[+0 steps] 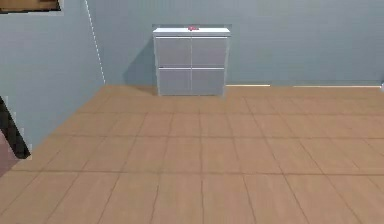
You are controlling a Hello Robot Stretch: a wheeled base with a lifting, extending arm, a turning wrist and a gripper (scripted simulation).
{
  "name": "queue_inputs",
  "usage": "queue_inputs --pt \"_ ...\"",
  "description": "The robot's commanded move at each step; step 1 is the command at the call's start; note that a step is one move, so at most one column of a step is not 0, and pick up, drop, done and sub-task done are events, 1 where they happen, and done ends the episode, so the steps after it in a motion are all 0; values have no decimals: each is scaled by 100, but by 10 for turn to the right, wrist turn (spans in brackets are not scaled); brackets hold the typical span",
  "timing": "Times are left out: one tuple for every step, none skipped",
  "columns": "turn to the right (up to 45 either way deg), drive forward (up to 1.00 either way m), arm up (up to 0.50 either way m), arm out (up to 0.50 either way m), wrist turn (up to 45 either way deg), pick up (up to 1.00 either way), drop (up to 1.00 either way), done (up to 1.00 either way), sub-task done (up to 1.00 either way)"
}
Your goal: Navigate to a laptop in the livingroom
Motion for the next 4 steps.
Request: queue_inputs --pt "0 30 0 0 0 0 0 0 0" --pt "-450 0 0 0 0 0 0 0 0" --pt "-120 0 0 0 0 0 0 0 0" --pt "0 100 0 0 0 0 0 0 0"
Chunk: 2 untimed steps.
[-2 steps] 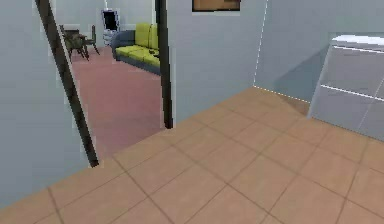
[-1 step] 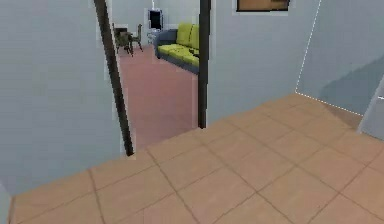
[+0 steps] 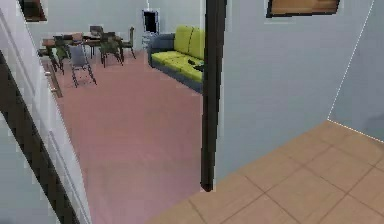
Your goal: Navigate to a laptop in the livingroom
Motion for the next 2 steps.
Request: queue_inputs --pt "-30 0 0 0 0 0 0 0 0" --pt "0 40 0 0 0 0 0 0 0"
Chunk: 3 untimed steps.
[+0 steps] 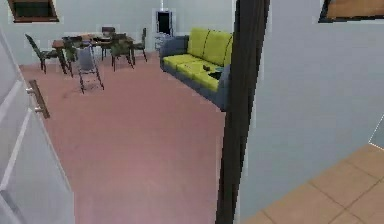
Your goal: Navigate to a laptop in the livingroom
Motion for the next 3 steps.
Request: queue_inputs --pt "-90 0 0 0 0 0 0 0 0" --pt "0 95 0 0 0 0 0 0 0" --pt "-240 0 0 0 0 0 0 0 0"
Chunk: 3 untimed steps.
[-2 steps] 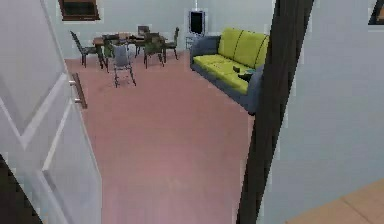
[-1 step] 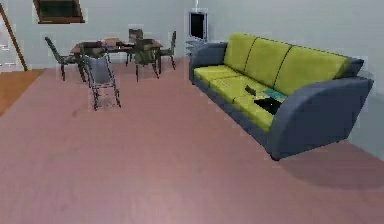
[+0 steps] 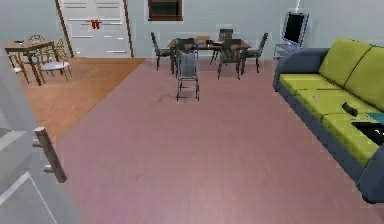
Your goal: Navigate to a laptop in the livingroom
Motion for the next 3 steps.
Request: queue_inputs --pt "0 30 0 0 0 0 0 0 0" --pt "450 0 0 0 0 0 0 0 0" --pt "180 0 0 0 0 0 0 0 0"
